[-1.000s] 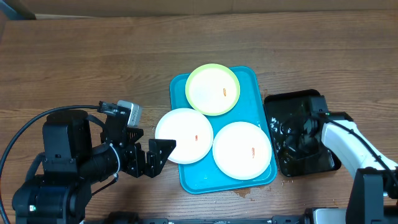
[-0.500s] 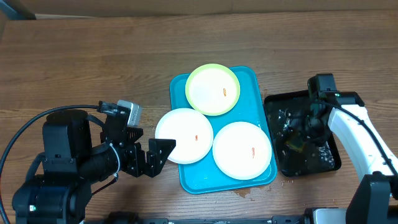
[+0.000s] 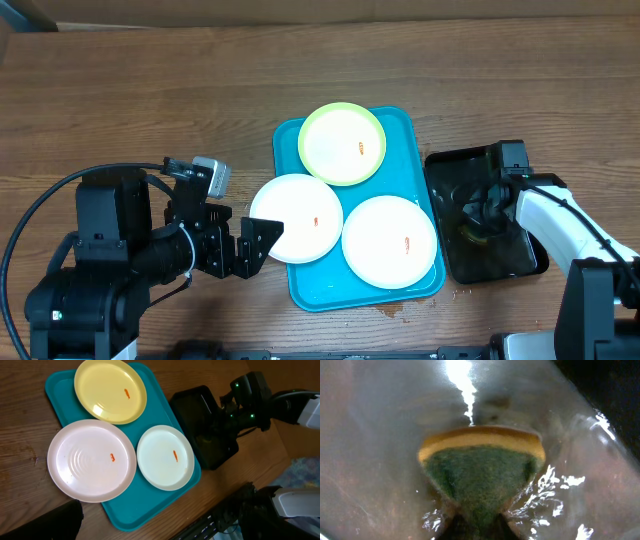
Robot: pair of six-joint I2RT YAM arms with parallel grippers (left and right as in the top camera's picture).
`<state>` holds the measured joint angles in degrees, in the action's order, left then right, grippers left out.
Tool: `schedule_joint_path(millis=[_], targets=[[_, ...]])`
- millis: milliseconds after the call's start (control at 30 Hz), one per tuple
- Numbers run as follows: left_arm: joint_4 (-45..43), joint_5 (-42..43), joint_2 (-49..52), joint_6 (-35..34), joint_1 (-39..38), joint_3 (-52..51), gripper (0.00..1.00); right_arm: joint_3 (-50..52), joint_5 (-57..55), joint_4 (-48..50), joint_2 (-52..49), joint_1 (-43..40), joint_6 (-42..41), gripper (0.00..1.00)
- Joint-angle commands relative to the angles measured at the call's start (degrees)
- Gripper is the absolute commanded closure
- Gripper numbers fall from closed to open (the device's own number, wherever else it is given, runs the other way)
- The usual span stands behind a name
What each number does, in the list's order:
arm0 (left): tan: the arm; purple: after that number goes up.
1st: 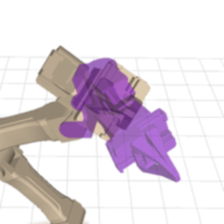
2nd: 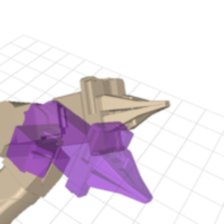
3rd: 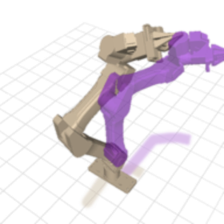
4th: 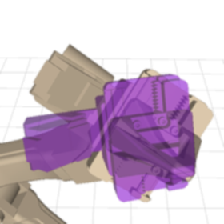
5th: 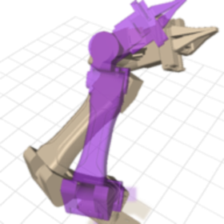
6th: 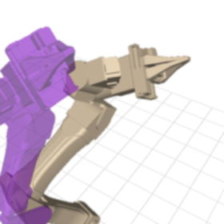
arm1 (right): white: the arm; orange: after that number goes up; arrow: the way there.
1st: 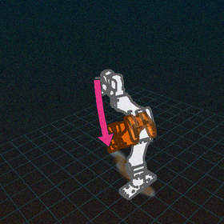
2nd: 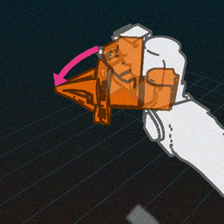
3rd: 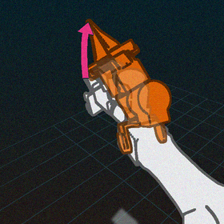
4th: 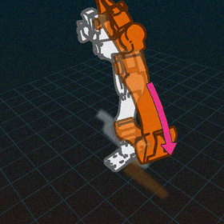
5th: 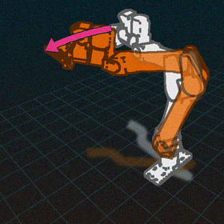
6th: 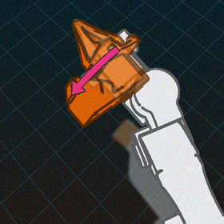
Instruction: Clean dirty plates on tray and stack at the side
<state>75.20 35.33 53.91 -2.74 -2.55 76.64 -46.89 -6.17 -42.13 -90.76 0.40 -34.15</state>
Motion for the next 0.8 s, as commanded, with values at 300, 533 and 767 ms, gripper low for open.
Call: schedule_joint_path(millis=[300, 533, 767], targets=[[0.1, 0.1, 0.0, 1.5, -0.2, 0.7, 0.0, -13.4, 8.7, -14.9, 0.1, -0.1, 10.7, 0.75], [0.0, 0.1, 0.3, 1.5, -0.2, 0.7, 0.0, -11.8, 8.9, -17.6, 0.1, -0.1, 10.5, 0.36], [1.0, -0.2, 1.0, 4.6, -0.6, 0.2, 0.03, -4.0, 8.7, -6.5, 0.1, -0.1, 10.2, 0.56]])
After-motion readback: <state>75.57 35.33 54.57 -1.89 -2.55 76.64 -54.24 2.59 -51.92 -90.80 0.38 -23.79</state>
